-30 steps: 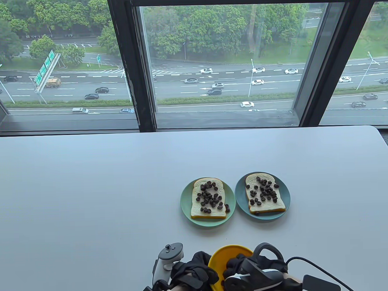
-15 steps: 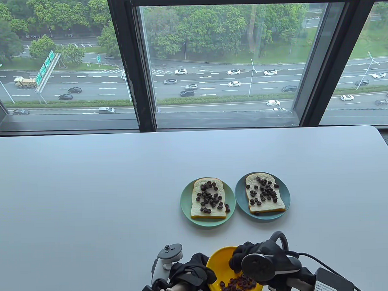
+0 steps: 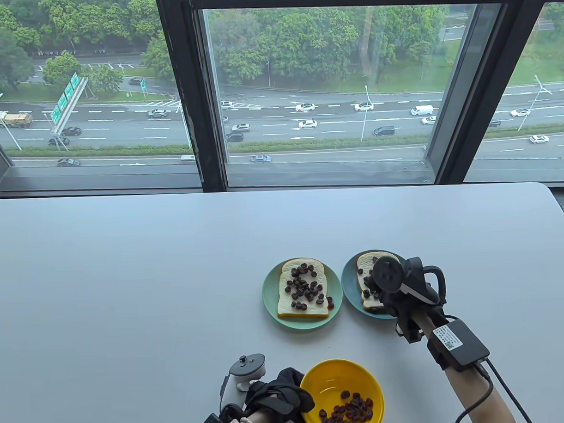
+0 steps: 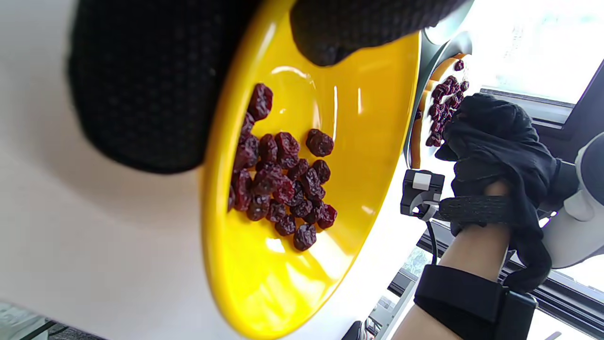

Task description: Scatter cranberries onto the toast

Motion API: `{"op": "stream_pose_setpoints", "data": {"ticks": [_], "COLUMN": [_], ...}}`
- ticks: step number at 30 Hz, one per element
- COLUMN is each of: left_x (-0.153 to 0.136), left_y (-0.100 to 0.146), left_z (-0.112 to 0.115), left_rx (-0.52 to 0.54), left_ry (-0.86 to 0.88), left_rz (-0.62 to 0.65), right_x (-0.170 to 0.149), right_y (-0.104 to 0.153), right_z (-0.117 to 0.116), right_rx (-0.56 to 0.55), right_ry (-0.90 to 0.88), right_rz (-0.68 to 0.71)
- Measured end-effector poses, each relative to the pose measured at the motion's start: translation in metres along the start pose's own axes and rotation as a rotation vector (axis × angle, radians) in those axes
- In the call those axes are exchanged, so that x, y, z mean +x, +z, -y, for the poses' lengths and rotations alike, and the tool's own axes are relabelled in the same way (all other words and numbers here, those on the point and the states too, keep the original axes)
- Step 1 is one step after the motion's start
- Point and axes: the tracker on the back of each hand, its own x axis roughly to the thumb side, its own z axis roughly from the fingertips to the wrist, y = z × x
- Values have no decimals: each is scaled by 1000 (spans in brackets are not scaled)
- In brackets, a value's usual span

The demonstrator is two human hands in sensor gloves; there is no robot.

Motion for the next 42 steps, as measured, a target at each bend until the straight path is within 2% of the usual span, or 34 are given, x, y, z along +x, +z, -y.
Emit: {"op": "stream_pose_setpoints", "data": {"ticks": [4,11,17,23,30,34,38,42], "left_x": [0,0,3,11,21,26,26,22], "left_y": [0,2,3,9,17,26,38,59], "left_z": [0,-1,-4,-13,-39,-62,-87,-117], "left_rx": [-4,6,20,71,173,259,336,521], "left_ry": [-1,-7,-9,-32,-30,8,60,59], "left_rz": [-1,5,25,73,113,119,93,61], "right_x": [1,2,-3,-12,-29,-40,-51,-65], "right_y": [-5,2,13,40,90,118,132,136], "right_z": [-8,-2,9,25,51,59,58,51], "right_rx": [19,-5,-46,-60,-99,-130,-129,-102], "right_ry": [64,150,85,1,-66,-106,-175,-214], "right_rz": [-23,-24,-42,-67,-124,-150,-182,-220]}}
